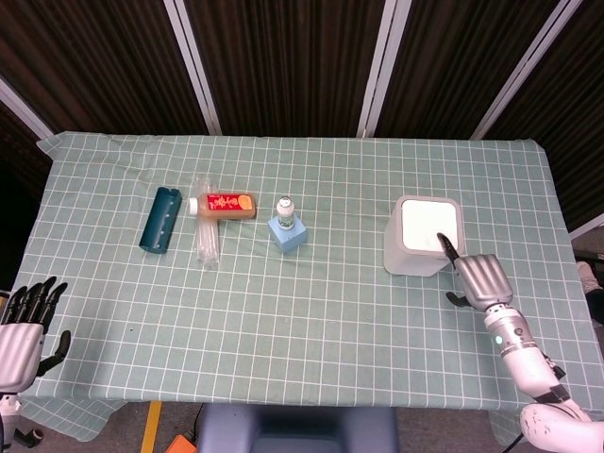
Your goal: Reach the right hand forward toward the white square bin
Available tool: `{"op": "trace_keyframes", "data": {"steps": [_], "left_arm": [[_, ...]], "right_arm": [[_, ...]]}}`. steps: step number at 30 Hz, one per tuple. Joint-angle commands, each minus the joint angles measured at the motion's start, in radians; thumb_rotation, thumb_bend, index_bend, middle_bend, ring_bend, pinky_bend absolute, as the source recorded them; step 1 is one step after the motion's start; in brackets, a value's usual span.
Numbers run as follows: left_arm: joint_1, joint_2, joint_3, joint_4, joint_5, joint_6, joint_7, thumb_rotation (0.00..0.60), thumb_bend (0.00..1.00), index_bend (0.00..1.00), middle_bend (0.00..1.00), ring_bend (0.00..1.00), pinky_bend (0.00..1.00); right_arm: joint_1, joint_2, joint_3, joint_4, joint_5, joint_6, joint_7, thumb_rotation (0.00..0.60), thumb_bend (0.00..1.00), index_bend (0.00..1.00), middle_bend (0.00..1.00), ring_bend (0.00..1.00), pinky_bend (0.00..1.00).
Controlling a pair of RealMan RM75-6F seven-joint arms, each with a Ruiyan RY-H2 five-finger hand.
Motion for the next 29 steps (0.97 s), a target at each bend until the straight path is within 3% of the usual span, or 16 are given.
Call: {"op": "trace_keyframes", "data": {"steps": [1,4,8,11,12,13,14,16,17,18,19,22,29], "left_arm": [[-0.002,-0.001,-0.002,-0.001,-0.001,-0.002,0.002,0.600,0.51,0.00,0.00,0.00,0.00],[-0.004,-0.001,-0.004,-0.003,-0.002,-0.004,0.006,0.600,0.51,0.00,0.00,0.00,0.00],[-0.006,0.000,-0.005,-0.005,-0.001,-0.006,0.007,0.600,0.51,0.00,0.00,0.00,0.00],[-0.008,0.002,-0.001,-0.004,0.007,-0.007,0.001,0.600,0.51,0.00,0.00,0.00,0.00],[-0.008,0.002,-0.002,-0.004,0.009,-0.006,0.001,0.600,0.51,0.00,0.00,0.00,0.00],[-0.008,0.001,-0.002,-0.003,0.011,-0.004,0.000,0.600,0.51,0.00,0.00,0.00,0.00],[-0.008,0.001,-0.003,-0.003,0.012,-0.002,0.000,0.600,0.51,0.00,0.00,0.00,0.00],[-0.008,0.000,-0.004,-0.002,0.013,0.001,0.001,0.600,0.50,0.00,0.00,0.00,0.00],[-0.007,-0.001,-0.005,-0.001,0.012,0.004,0.003,0.600,0.50,0.00,0.00,0.00,0.00],[-0.007,-0.003,-0.005,0.001,0.012,0.005,0.004,0.600,0.50,0.00,0.00,0.00,0.00],[-0.007,-0.004,-0.006,0.002,0.012,0.005,0.005,0.600,0.50,0.00,0.00,0.00,0.00],[-0.011,-0.007,-0.006,0.002,0.014,0.001,0.006,0.600,0.51,0.00,0.00,0.00,0.00],[-0.017,-0.009,-0.005,-0.001,0.022,-0.005,0.013,0.600,0.50,0.00,0.00,0.00,0.00]], "right_arm": [[-0.017,0.002,0.002,-0.011,-0.041,0.051,0.041,0.600,0.33,0.06,1.00,1.00,1.00],[-0.061,0.001,0.014,-0.016,-0.132,0.176,0.112,0.600,0.33,0.00,1.00,1.00,1.00],[-0.141,-0.035,0.019,0.027,-0.292,0.410,0.206,0.600,0.33,0.00,1.00,1.00,0.98],[-0.189,-0.076,0.008,0.093,-0.387,0.554,0.217,0.600,0.33,0.00,0.95,0.90,0.85],[-0.203,-0.081,-0.003,0.102,-0.403,0.577,0.221,0.600,0.33,0.00,0.86,0.80,0.77],[-0.218,-0.081,-0.018,0.107,-0.417,0.590,0.228,0.600,0.33,0.00,0.70,0.64,0.67],[-0.238,-0.074,-0.043,0.108,-0.428,0.596,0.236,0.600,0.33,0.00,0.62,0.57,0.61],[-0.270,-0.058,-0.086,0.111,-0.442,0.596,0.240,0.600,0.33,0.00,0.30,0.23,0.38],[-0.292,-0.046,-0.114,0.112,-0.451,0.596,0.246,0.600,0.33,0.00,0.23,0.16,0.33],[-0.309,-0.044,-0.130,0.120,-0.460,0.607,0.260,0.600,0.33,0.00,0.10,0.05,0.21],[-0.326,-0.052,-0.139,0.136,-0.470,0.626,0.284,0.600,0.33,0.00,0.03,0.01,0.12],[-0.337,-0.036,-0.171,0.143,-0.510,0.616,0.314,0.600,0.33,0.00,0.00,0.00,0.01],[-0.344,-0.029,-0.168,0.149,-0.505,0.600,0.321,0.600,0.33,0.00,0.00,0.00,0.00]]}}
